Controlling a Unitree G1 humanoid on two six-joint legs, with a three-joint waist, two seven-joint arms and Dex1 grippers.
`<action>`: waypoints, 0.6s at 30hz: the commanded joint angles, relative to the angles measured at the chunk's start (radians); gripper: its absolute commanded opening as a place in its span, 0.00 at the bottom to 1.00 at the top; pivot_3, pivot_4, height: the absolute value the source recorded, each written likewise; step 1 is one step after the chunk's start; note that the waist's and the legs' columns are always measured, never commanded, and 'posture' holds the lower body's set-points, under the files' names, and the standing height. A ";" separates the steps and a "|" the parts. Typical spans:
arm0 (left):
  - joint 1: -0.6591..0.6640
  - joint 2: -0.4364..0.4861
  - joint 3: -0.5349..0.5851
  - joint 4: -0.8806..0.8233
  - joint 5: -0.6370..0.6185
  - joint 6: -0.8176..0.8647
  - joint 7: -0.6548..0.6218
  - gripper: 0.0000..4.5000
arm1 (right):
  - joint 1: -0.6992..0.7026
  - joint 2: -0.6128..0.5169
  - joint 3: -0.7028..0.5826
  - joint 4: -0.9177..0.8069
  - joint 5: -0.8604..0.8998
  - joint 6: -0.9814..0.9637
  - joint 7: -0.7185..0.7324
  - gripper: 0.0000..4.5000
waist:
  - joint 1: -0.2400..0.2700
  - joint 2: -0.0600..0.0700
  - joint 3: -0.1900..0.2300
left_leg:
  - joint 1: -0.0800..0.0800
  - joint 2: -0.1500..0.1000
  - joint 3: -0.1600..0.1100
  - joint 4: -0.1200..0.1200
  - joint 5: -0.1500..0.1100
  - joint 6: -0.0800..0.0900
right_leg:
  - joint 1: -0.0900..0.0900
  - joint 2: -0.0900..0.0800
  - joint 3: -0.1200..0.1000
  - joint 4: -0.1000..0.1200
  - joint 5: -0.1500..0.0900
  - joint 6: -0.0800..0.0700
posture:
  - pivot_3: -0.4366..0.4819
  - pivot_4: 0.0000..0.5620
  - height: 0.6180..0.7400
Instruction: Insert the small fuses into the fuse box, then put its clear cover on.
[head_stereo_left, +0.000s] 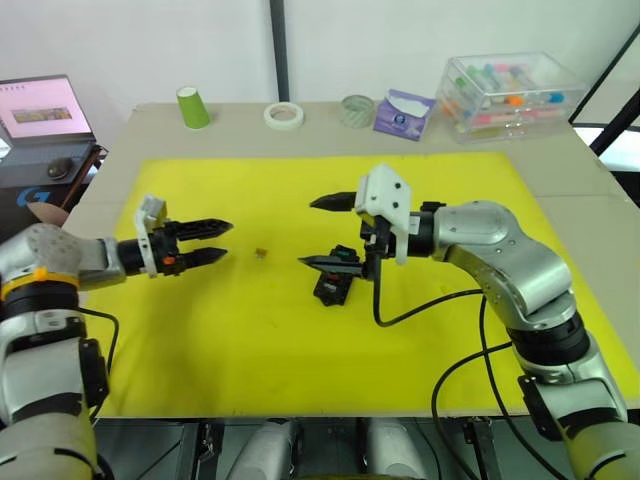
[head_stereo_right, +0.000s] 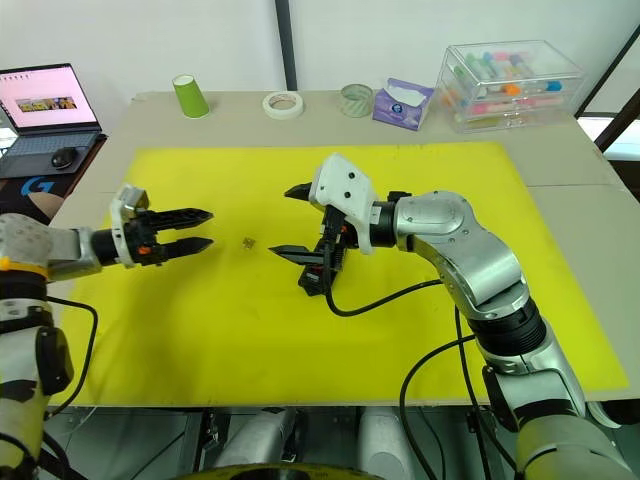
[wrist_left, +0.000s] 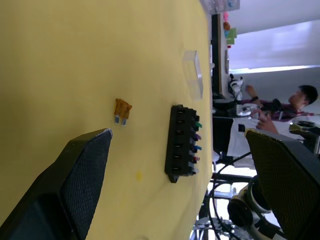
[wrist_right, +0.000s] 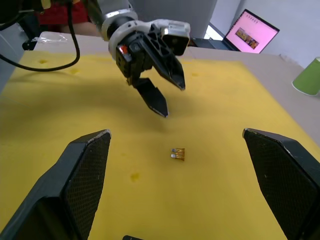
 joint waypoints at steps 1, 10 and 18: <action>-0.019 -0.028 -0.018 0.009 0.021 -0.044 -0.003 1.00 | -0.017 0.000 -0.012 -0.031 -0.002 -0.003 -0.004 0.99 | 0.001 0.000 0.000 | 0.000 0.000 0.000 0.000 0.000 0.000 | 0.000 0.000 0.000 0.000 0.000 0.000 | 0.48 0.27 1.00; -0.053 -0.086 -0.053 0.098 0.088 -0.151 -0.017 1.00 | -0.010 -0.004 -0.024 -0.009 -0.013 0.005 -0.015 0.99 | 0.006 0.000 0.000 | 0.000 0.000 0.000 0.001 0.000 0.000 | 0.001 0.000 0.000 0.000 0.000 0.000 | 0.48 0.27 1.00; -0.108 -0.125 -0.100 0.162 0.130 -0.156 -0.065 1.00 | 0.008 -0.017 -0.040 -0.012 -0.012 0.010 -0.017 0.99 | 0.010 0.000 0.000 | 0.000 0.000 0.000 0.001 0.000 0.000 | 0.001 0.000 0.000 0.000 0.000 0.000 | 0.48 0.27 1.00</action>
